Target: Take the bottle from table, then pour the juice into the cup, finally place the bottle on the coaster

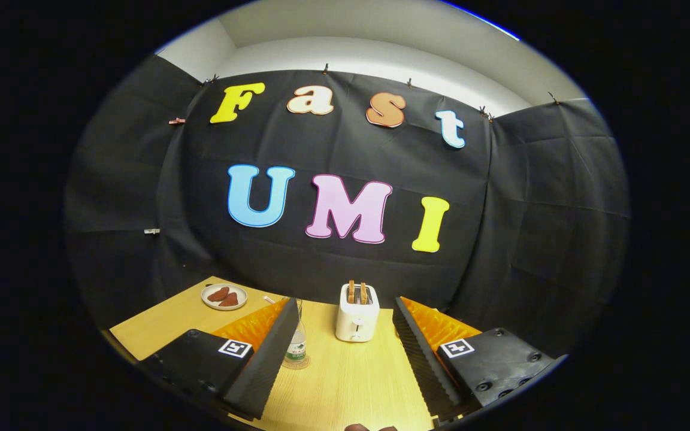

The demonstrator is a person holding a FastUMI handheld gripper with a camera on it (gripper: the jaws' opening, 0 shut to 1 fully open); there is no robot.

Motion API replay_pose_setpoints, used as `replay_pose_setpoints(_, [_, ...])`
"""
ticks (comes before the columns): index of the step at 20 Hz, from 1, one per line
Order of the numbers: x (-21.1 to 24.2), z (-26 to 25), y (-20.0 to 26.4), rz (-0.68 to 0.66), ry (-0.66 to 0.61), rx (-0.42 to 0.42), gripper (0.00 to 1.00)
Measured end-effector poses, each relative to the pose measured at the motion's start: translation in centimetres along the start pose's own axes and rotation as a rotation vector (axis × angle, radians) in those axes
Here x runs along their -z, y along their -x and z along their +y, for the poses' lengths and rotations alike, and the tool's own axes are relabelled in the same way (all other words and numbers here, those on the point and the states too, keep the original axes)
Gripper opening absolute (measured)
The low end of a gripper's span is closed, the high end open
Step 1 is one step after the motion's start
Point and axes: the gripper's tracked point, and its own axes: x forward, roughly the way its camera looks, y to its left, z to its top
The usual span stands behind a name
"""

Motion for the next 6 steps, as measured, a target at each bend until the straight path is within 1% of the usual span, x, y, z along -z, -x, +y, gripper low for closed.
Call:
replay_pose_setpoints(2, [0.3,0.4,1.3,0.021,-0.026,-0.007,0.98])
replay_pose_setpoints(6, [-0.1,1.0,2.9,0.001,-0.087,-0.043,0.98])
